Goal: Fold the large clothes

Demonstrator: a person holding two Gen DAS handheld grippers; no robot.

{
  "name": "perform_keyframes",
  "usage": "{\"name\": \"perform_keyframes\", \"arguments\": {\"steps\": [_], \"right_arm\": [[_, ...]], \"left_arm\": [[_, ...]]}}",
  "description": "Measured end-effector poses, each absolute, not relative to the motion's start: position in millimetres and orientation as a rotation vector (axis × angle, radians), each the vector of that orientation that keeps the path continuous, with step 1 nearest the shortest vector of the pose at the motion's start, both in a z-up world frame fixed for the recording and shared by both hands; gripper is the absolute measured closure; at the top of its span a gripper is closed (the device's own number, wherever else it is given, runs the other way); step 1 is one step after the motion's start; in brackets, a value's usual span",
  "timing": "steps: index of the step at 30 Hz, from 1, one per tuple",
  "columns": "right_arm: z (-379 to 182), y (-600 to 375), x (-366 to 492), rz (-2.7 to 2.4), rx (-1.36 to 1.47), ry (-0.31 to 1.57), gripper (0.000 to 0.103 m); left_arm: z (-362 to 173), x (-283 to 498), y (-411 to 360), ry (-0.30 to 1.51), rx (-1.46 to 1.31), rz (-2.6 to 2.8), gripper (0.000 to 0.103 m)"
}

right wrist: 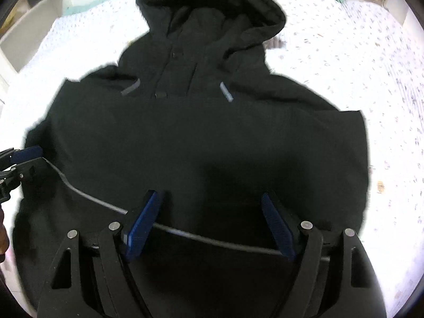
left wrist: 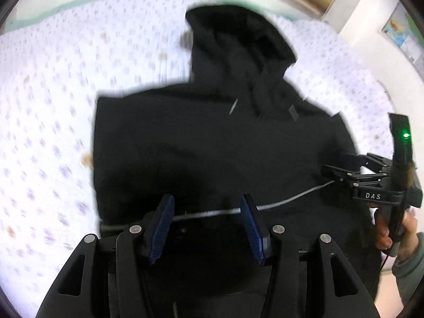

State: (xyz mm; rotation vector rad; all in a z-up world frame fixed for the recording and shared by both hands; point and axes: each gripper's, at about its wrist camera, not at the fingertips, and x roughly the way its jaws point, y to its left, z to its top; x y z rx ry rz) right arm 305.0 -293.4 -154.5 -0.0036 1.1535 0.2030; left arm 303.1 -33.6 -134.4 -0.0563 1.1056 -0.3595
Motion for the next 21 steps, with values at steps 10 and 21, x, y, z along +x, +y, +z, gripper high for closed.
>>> {"name": "perform_keyframes", "arguments": {"steps": [10, 21], "right_arm": [[-35, -345, 390, 0.136, 0.226, 1.027, 0.024], [-110, -369, 512, 0.090, 0.346, 1.142, 0.025]], "left_arm": [[4, 385, -36, 0.941, -0.086, -0.363, 0.050], [-81, 557, -71, 1.071, -0.119, -0.277, 0.049]]}}
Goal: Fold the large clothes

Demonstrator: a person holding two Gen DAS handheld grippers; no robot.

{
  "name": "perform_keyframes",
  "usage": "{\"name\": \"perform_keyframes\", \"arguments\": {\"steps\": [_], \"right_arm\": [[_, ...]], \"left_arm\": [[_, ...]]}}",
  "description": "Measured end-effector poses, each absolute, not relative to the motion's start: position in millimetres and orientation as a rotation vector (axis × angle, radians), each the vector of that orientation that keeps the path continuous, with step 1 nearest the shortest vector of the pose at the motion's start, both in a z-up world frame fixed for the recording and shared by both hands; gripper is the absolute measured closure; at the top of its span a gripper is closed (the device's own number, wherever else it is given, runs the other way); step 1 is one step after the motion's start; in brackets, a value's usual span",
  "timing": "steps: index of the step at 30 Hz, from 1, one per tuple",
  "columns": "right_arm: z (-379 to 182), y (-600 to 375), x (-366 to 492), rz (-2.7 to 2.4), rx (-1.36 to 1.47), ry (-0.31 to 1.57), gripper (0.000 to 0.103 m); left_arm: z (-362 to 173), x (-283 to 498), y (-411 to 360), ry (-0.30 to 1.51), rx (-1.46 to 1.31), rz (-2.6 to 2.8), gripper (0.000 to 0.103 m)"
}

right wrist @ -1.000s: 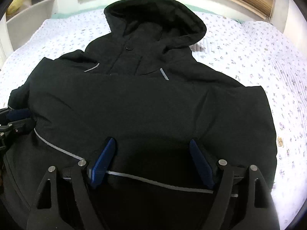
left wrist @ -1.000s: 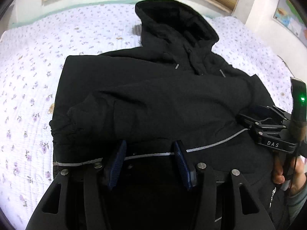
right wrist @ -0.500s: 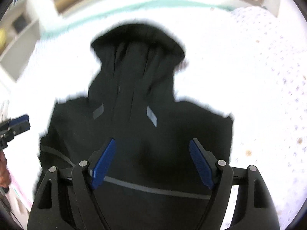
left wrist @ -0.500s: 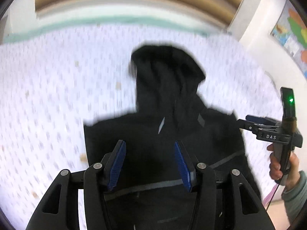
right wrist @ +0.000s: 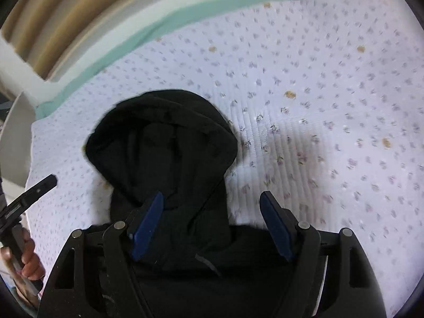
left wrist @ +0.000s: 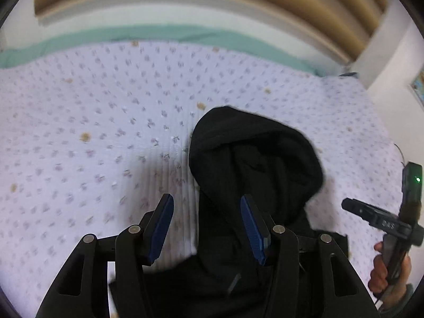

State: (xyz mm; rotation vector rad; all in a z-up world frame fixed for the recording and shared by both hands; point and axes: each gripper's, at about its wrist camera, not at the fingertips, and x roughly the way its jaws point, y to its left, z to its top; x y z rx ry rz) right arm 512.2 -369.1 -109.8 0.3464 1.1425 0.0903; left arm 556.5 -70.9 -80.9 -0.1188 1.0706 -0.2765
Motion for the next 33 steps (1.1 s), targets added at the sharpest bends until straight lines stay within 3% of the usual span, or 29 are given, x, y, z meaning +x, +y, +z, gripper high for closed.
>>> {"name": "perform_keyframes", "arguments": {"steps": [6, 8, 9, 10, 12, 17, 22, 24, 26, 28, 30, 33], "right_arm": [[-166, -367, 562, 0.075, 0.338, 1.197, 0.029], [-184, -364, 577, 0.090, 0.359, 1.215, 0.050], [-187, -364, 580, 0.095, 0.360, 1.215, 0.079], [-186, -364, 581, 0.073, 0.339, 1.202, 0.092], [-172, -373, 576, 0.058, 0.328, 1.131, 0.096], [-122, -392, 534, 0.106, 0.259, 0.948, 0.097], [-199, -385, 545, 0.111, 0.235, 1.141, 0.097], [-225, -387, 552, 0.122, 0.274, 1.207, 0.097], [-217, -394, 553, 0.147, 0.312, 1.213, 0.095], [-203, -400, 548, 0.150, 0.294, 1.217, 0.076], [-186, -406, 534, 0.166, 0.248, 1.202, 0.065], [-161, -416, 511, 0.204, 0.220, 1.191, 0.064]], "left_arm": [[-144, 612, -93, 1.135, -0.085, -0.264, 0.049], [-160, 627, -95, 1.151, -0.101, -0.253, 0.050], [-165, 632, -94, 1.152, -0.105, -0.239, 0.054], [-168, 636, -89, 1.141, -0.117, -0.226, 0.089], [-168, 641, -75, 1.147, -0.180, -0.247, 0.095], [-136, 608, -26, 1.020, -0.363, -0.414, 0.090], [-227, 624, -36, 1.283, -0.228, -0.335, 0.089], [-235, 627, -33, 1.270, -0.273, -0.346, 0.089], [-225, 626, -29, 1.271, -0.288, -0.360, 0.086], [-210, 616, -28, 1.240, -0.220, -0.359, 0.066], [-194, 602, -23, 1.201, -0.153, -0.345, 0.049], [-165, 576, -12, 1.175, -0.123, -0.374, 0.049]]}}
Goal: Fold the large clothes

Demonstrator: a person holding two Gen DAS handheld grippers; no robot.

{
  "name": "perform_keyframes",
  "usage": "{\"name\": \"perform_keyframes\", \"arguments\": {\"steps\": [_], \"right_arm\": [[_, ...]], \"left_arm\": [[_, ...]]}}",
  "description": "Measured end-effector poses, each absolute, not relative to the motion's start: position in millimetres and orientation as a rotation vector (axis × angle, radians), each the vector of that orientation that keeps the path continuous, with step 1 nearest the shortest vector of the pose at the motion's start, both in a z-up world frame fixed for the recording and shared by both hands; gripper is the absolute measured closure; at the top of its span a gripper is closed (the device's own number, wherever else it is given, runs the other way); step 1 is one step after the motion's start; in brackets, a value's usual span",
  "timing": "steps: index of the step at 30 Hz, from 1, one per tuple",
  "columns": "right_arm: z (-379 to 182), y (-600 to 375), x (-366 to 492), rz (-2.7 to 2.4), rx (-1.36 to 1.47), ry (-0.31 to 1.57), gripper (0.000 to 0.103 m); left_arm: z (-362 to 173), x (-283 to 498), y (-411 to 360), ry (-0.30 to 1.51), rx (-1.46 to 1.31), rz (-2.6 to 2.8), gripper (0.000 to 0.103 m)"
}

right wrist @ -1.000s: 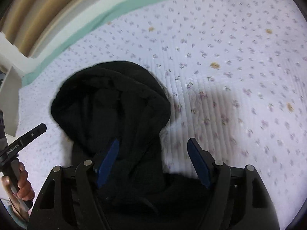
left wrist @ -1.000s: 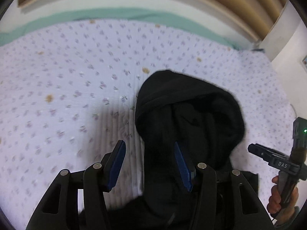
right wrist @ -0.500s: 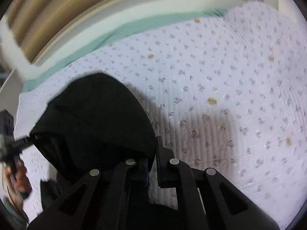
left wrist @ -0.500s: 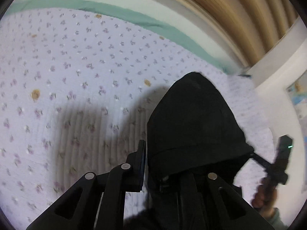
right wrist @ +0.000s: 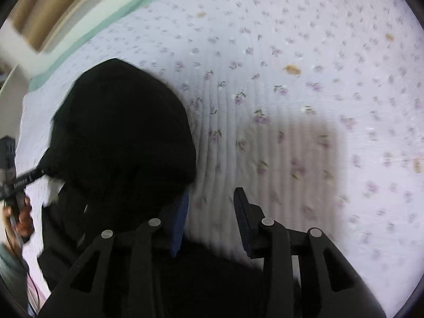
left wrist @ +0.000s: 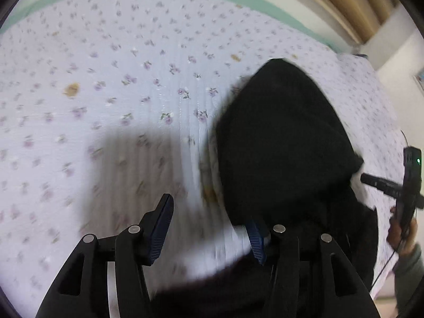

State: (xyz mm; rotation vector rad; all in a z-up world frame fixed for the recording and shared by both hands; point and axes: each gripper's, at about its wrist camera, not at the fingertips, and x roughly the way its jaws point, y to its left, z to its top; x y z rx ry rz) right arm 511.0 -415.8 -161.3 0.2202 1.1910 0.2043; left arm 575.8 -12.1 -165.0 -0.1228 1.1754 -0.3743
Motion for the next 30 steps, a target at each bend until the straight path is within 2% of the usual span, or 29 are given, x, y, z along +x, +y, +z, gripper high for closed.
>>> {"name": "perform_keyframes", "arguments": {"steps": [5, 7, 8, 12, 14, 15, 17, 23, 27, 29, 30], "right_arm": [[-111, -406, 515, 0.264, 0.255, 1.083, 0.061], [-98, -387, 533, 0.314, 0.259, 1.036, 0.043], [-97, -375, 541, 0.321, 0.238, 1.023, 0.041], [-137, -338, 565, 0.327, 0.167, 1.089, 0.041], [-172, -337, 569, 0.296, 0.121, 1.163, 0.047], [-189, -331, 576, 0.277, 0.109, 1.210, 0.056], [-213, -335, 575, 0.281, 0.153, 1.218, 0.060], [-199, -342, 574, 0.301, 0.173, 1.219, 0.060], [-151, -360, 568, 0.393, 0.163, 1.149, 0.054], [-131, -366, 580, 0.433, 0.151, 1.121, 0.048], [-129, -370, 584, 0.426, 0.135, 1.114, 0.047]], "left_arm": [[-106, 569, -12, 1.037, -0.119, -0.411, 0.049], [-87, 577, -23, 0.971, -0.173, -0.467, 0.049], [-84, 587, -36, 0.967, -0.205, -0.502, 0.049], [-130, 616, -79, 1.076, -0.155, -0.540, 0.049], [-166, 625, -88, 1.160, -0.122, -0.509, 0.051], [-192, 630, -89, 1.209, -0.104, -0.459, 0.060], [-216, 631, -84, 1.217, -0.146, -0.438, 0.060], [-198, 631, -87, 1.194, -0.110, -0.439, 0.060], [-148, 618, -74, 1.094, -0.143, -0.615, 0.060], [-124, 623, -62, 1.041, -0.199, -0.669, 0.059], [-117, 631, -57, 1.024, -0.232, -0.676, 0.052]]}}
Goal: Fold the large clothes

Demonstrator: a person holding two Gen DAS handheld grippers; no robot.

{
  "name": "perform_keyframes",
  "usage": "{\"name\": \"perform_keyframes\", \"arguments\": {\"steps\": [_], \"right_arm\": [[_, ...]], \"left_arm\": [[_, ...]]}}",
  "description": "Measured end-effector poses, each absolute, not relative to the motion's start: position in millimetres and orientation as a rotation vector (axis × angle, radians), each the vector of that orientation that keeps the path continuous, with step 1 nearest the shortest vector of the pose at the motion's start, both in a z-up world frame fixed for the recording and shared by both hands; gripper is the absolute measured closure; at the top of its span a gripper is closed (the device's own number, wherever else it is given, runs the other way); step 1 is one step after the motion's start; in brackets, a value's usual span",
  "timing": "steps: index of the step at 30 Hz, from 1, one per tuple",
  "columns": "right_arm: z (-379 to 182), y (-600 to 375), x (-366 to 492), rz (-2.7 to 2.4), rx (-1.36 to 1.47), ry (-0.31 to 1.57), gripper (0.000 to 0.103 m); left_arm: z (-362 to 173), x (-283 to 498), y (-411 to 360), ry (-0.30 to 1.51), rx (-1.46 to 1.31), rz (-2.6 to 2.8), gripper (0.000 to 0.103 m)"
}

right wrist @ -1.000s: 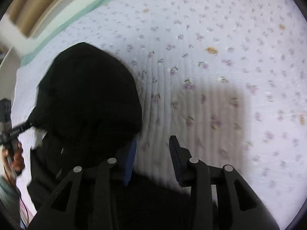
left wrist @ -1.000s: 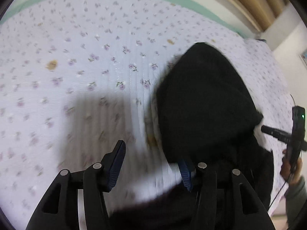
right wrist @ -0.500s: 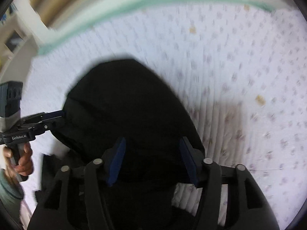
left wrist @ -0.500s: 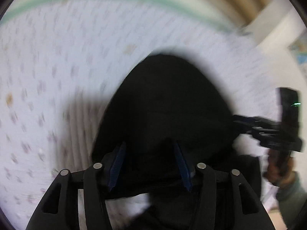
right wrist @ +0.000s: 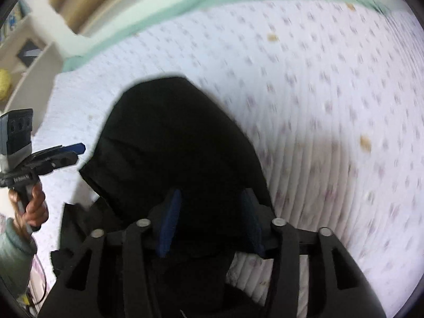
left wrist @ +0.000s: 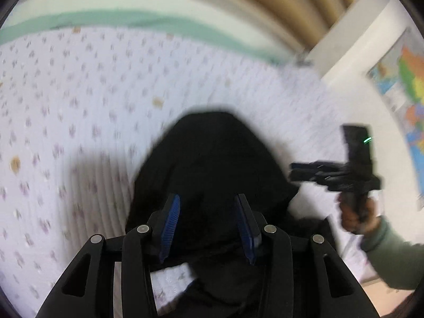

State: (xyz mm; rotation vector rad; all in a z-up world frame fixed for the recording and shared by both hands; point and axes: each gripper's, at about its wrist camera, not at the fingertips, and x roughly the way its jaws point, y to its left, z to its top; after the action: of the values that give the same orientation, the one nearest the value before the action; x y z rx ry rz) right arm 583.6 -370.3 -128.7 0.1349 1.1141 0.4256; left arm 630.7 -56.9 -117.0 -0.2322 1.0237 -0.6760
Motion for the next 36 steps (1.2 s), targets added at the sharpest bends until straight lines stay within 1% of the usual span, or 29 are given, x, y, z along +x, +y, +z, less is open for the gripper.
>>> {"name": "perform_keyframes", "arguments": {"steps": [1, 2, 3, 7, 12, 13, 14, 15, 16, 17, 19, 21, 23, 28, 32, 36], "right_arm": [[-126, -371, 594, 0.408, 0.115, 1.112, 0.047], [-126, -373, 606, 0.406, 0.107, 1.120, 0.047], [-130, -378, 609, 0.418, 0.114, 1.132, 0.047], [-153, -382, 643, 0.475, 0.198, 1.213, 0.047], [-201, -348, 675, 0.544, 0.284, 1.286, 0.047], [-207, -344, 678, 0.548, 0.293, 1.302, 0.044], [-213, -337, 680, 0.547, 0.287, 1.316, 0.044], [-215, -328, 682, 0.550, 0.265, 1.308, 0.048], [-215, -321, 681, 0.563, 0.247, 1.294, 0.067], [-212, -317, 678, 0.582, 0.232, 1.275, 0.077], [-188, -314, 657, 0.602, 0.175, 1.201, 0.082], [-160, -315, 631, 0.611, 0.136, 1.130, 0.085], [-129, -316, 597, 0.602, 0.103, 1.057, 0.085], [-77, -321, 512, 0.570, 0.061, 0.953, 0.085], [-55, -323, 439, 0.533, 0.037, 0.920, 0.085], [-58, -318, 361, 0.485, 0.028, 0.937, 0.085]], "left_arm": [[-114, 642, -52, 1.015, -0.260, -0.668, 0.039], [-116, 656, -48, 1.016, -0.274, -0.643, 0.035], [-118, 663, -49, 1.024, -0.276, -0.625, 0.035], [-152, 702, -55, 1.159, -0.296, -0.610, 0.035], [-198, 707, -74, 1.286, -0.345, -0.666, 0.035], [-199, 705, -76, 1.286, -0.346, -0.659, 0.035], [-202, 706, -78, 1.283, -0.344, -0.652, 0.036], [-199, 703, -80, 1.262, -0.333, -0.649, 0.050], [-196, 699, -81, 1.241, -0.317, -0.654, 0.078], [-191, 693, -82, 1.221, -0.296, -0.669, 0.083], [-170, 676, -81, 1.174, -0.258, -0.692, 0.085], [-150, 660, -80, 1.130, -0.243, -0.721, 0.086], [-122, 638, -78, 1.073, -0.224, -0.755, 0.086], [-60, 554, -80, 0.972, -0.127, -0.819, 0.086], [-37, 489, -80, 0.943, -0.062, -0.833, 0.086], [-34, 414, -87, 0.948, 0.017, -0.838, 0.085]]}}
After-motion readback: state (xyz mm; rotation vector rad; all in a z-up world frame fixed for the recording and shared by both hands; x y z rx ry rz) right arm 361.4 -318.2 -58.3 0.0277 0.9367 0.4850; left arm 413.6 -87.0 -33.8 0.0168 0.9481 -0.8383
